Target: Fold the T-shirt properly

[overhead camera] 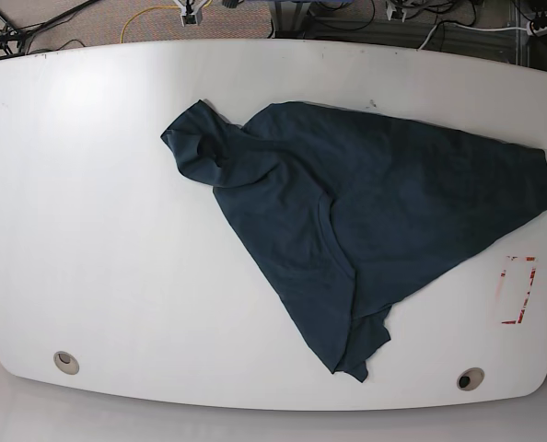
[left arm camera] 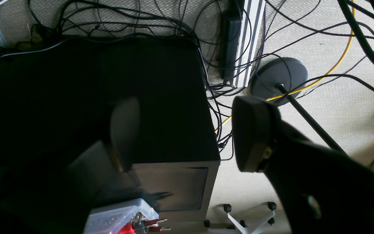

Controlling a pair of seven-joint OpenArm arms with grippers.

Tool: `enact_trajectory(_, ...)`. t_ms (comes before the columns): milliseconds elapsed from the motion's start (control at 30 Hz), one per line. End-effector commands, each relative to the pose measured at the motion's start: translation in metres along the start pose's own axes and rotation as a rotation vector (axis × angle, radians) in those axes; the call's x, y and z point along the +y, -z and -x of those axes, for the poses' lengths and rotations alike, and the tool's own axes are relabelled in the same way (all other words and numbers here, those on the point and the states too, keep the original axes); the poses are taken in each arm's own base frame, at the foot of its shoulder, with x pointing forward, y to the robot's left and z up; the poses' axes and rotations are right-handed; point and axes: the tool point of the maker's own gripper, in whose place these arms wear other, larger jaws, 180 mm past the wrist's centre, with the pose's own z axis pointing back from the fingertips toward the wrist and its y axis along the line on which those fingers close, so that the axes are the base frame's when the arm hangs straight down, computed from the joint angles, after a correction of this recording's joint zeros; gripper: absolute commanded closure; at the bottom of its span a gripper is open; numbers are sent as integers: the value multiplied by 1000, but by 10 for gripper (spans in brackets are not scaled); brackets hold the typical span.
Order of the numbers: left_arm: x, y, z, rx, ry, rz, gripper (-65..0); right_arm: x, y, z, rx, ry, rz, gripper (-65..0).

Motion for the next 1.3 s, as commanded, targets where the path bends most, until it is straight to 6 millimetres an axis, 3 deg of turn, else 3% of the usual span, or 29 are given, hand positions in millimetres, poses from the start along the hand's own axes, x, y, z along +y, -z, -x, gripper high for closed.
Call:
enact_trajectory(0, -7, 0, 12, 15, -5, 9, -412, -1, 0, 4, 9, 10, 7, -8)
enact_trajectory(733, -6, -1, 12, 13, -9, 9, -410, -3, -1, 3, 10, 9, 10, -5)
enact_trajectory(1267, 10, -13, 19, -77, 25, 8, -413, -16, -19, 27, -29, -19, 48, -8)
